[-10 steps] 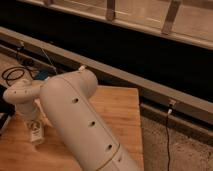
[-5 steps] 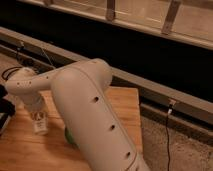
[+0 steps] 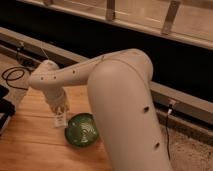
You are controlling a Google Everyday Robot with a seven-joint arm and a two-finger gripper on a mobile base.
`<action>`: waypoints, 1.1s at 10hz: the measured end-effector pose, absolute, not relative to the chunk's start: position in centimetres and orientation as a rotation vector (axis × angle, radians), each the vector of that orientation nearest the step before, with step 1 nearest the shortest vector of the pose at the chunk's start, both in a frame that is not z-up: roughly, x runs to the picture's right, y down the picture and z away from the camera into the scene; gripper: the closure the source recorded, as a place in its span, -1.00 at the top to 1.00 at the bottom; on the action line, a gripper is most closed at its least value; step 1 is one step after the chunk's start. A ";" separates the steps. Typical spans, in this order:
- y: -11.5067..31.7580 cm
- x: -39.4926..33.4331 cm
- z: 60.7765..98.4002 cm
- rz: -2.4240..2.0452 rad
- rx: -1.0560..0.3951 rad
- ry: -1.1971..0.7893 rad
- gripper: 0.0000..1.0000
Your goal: Place the bottle in the ceramic bowl
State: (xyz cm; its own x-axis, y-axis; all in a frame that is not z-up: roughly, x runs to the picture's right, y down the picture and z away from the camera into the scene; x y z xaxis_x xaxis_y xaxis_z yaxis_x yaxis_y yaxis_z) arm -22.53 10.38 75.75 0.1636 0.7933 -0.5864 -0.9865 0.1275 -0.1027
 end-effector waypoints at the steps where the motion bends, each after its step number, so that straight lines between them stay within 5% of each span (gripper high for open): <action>1: 10.4 -22.1 75.5 1.362 -0.528 0.443 -1.00; 11: 9.9 -16.4 76.9 1.477 -0.440 0.544 -1.00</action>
State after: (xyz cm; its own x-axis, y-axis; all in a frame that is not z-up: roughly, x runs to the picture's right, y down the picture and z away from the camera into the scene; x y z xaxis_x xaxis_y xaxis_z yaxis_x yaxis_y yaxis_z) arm -16.41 9.88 76.93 0.0135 0.8067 -0.5908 -0.9972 0.0545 0.0516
